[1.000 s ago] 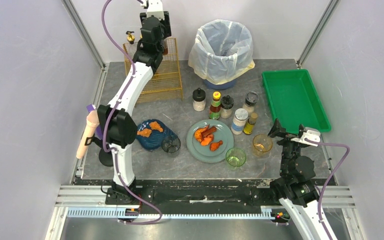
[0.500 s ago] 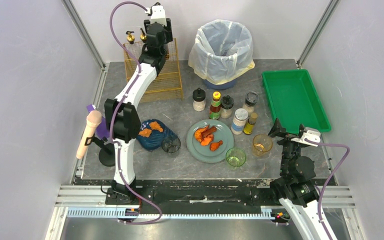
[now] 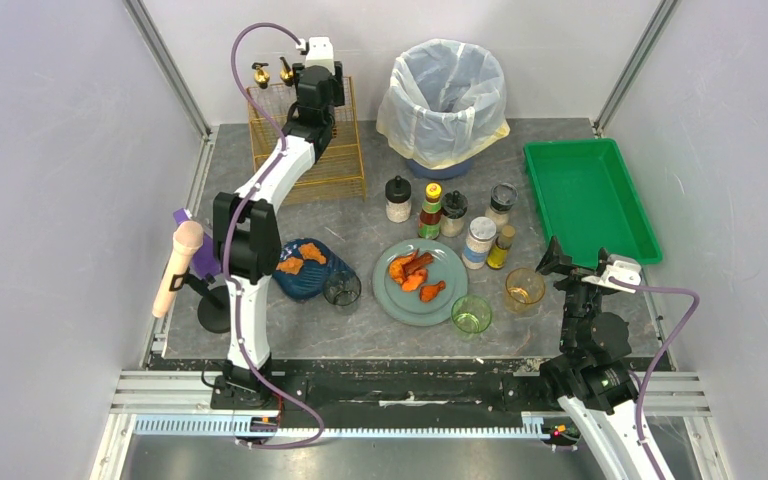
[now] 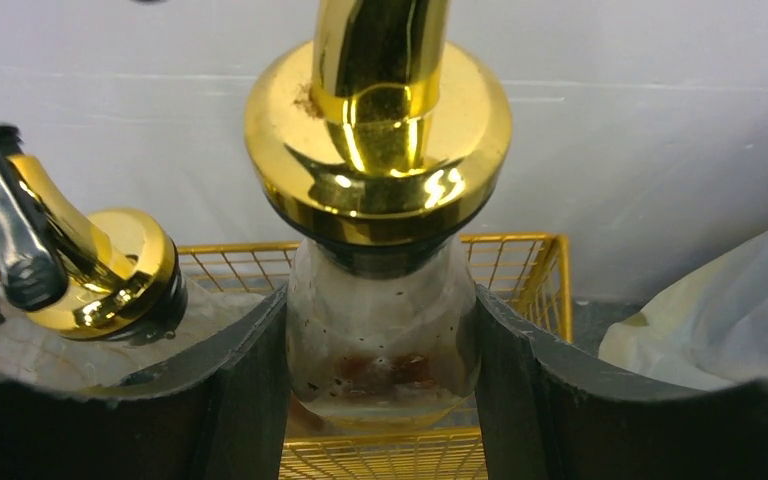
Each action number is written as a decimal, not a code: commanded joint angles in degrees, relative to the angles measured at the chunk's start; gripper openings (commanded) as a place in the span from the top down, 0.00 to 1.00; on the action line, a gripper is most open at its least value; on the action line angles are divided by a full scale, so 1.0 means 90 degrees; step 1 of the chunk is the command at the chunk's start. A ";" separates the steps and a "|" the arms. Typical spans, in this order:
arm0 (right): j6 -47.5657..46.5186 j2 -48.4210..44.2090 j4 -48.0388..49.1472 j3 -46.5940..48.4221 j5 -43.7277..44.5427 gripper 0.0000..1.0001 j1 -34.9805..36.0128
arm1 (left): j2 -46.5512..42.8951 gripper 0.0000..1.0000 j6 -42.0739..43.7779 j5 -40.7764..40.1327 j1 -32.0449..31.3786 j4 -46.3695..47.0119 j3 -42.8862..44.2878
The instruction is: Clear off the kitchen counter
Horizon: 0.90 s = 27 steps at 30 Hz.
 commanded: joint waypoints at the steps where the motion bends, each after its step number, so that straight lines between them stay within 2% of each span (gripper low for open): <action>1: -0.0035 -0.1070 0.0188 0.0009 0.0007 0.02 0.0029 | -0.0035 0.77 -0.0490 0.0042 0.0033 0.0550 0.0094; 10: 0.0003 -0.1070 0.0148 0.0042 -0.0025 0.02 0.0036 | 0.0031 0.59 -0.0955 0.0141 0.0079 0.0120 0.0072; 13: 0.0001 -0.1070 0.0139 0.0053 -0.0026 0.02 0.0037 | 0.0006 0.46 -0.1029 0.0136 0.0091 -0.0025 0.0099; 20: 0.0007 -0.1070 0.0128 0.0063 -0.0030 0.02 0.0036 | -0.0304 0.24 -0.1076 0.0295 0.0092 -0.0461 0.0032; 27: 0.0005 -0.1070 0.0129 0.0068 -0.0037 0.02 0.0035 | -0.0844 0.15 -0.1260 0.0684 0.0063 -0.1090 -0.0059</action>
